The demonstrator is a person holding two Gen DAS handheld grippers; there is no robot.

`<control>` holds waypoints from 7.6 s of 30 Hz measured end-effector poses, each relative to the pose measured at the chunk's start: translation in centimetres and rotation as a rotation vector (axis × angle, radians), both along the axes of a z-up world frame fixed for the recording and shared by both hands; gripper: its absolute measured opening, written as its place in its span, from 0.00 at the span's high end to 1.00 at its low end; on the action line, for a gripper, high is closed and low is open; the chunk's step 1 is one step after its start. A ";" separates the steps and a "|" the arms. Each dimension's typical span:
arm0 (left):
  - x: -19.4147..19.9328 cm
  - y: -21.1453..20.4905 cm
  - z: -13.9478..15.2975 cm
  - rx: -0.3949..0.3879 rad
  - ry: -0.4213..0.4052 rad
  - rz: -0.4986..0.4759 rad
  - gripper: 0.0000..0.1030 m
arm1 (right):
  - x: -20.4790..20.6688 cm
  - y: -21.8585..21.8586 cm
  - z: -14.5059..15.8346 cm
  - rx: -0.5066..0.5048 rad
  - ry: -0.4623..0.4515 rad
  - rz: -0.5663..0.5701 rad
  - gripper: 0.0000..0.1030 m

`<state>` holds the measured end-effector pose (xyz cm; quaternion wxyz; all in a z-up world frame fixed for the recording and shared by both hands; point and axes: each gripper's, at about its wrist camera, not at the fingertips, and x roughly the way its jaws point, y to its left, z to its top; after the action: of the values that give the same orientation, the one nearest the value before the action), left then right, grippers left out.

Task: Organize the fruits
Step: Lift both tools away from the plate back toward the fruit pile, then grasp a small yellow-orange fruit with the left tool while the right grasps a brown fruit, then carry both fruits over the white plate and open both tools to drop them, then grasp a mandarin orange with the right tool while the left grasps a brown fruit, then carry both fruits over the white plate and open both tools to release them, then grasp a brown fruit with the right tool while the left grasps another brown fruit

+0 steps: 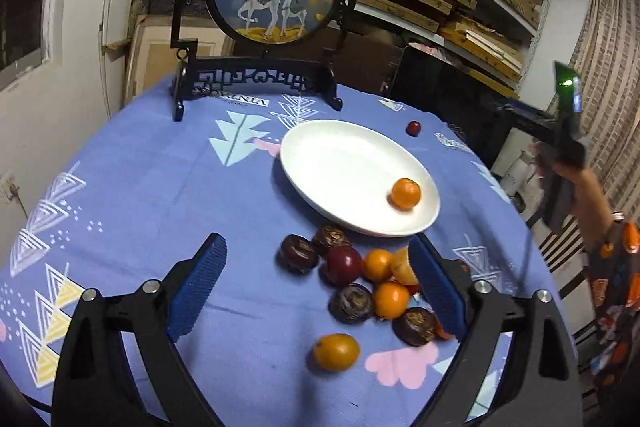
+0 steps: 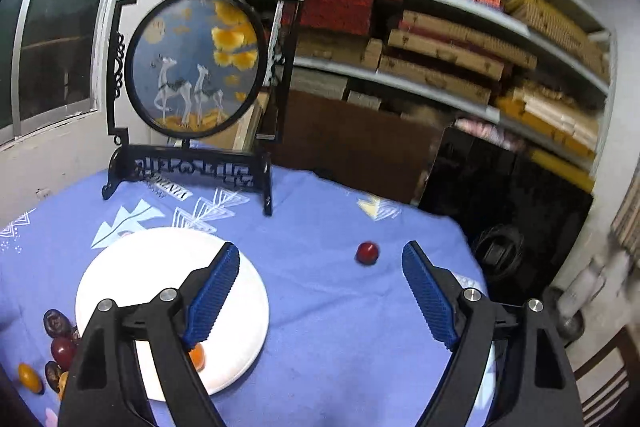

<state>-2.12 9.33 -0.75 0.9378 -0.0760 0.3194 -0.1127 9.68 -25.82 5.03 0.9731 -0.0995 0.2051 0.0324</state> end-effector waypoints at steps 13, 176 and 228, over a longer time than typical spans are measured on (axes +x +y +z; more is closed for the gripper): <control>1.1 -0.4 0.0 0.071 -0.013 0.010 0.12 | -3.7 -3.1 -6.4 0.042 0.202 -0.062 0.14; 14.4 -10.7 -0.7 0.382 0.038 -0.022 0.58 | -1.2 9.9 -5.6 0.153 0.315 0.333 0.58; 3.4 -9.9 -9.7 0.527 0.121 -0.347 0.43 | -12.6 7.6 -13.9 0.000 0.562 0.404 0.59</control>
<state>1.31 -0.56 -10.41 0.8714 0.2185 0.4009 -0.1796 -2.90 -18.23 -8.87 0.8525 -0.1255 0.4412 0.2505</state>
